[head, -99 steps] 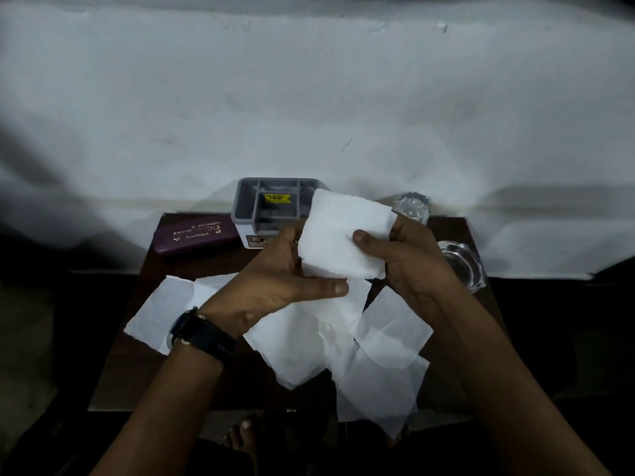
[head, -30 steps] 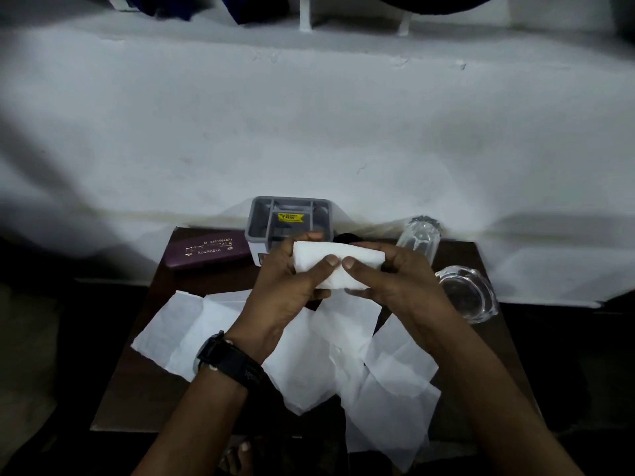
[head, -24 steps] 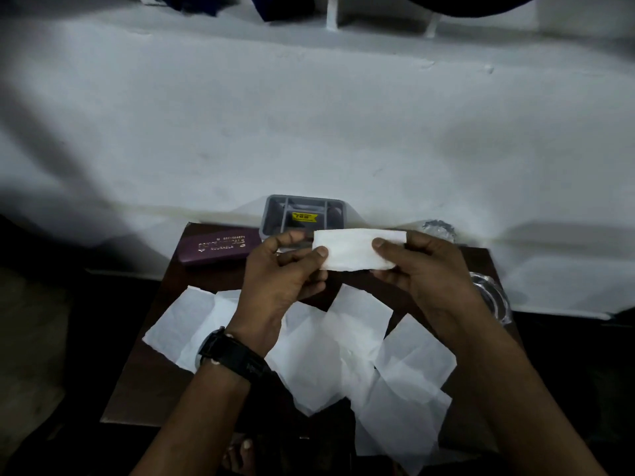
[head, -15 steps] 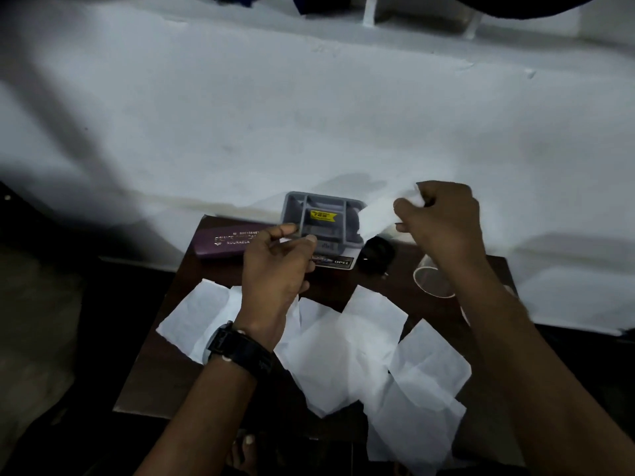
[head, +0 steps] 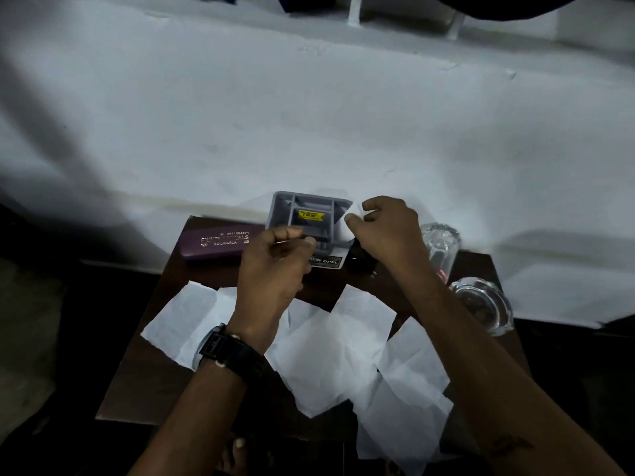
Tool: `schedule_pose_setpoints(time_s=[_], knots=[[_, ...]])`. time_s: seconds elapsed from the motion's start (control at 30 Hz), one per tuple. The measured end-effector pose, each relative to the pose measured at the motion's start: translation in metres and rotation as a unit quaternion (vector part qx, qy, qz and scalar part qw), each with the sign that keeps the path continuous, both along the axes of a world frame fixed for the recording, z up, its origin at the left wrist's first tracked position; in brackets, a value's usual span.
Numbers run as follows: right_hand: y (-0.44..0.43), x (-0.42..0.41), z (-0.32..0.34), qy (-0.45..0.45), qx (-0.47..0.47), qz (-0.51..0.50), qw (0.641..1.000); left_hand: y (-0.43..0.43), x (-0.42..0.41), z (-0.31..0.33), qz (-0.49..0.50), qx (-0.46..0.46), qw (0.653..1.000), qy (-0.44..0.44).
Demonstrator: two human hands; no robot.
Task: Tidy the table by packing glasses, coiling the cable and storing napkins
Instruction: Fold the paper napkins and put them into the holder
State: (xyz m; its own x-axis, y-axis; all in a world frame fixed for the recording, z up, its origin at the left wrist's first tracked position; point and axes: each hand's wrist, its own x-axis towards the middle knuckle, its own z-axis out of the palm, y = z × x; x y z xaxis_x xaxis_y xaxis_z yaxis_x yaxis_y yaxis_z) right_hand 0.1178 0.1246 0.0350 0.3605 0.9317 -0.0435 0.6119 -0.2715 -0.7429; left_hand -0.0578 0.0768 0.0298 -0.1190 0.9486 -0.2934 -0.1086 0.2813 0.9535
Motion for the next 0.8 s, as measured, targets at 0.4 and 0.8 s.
schedule_pose_setpoints(time_s=[0.4,0.8], knots=[[-0.058,0.047,0.010,0.025,-0.070,0.048,0.996,-0.003,-0.002,0.010,-0.031,-0.005,0.999,0.043],[-0.107,0.045,-0.040,-0.166,-0.120,0.278,0.938,-0.025,-0.002,-0.018,-0.423,0.072,0.743,0.514]])
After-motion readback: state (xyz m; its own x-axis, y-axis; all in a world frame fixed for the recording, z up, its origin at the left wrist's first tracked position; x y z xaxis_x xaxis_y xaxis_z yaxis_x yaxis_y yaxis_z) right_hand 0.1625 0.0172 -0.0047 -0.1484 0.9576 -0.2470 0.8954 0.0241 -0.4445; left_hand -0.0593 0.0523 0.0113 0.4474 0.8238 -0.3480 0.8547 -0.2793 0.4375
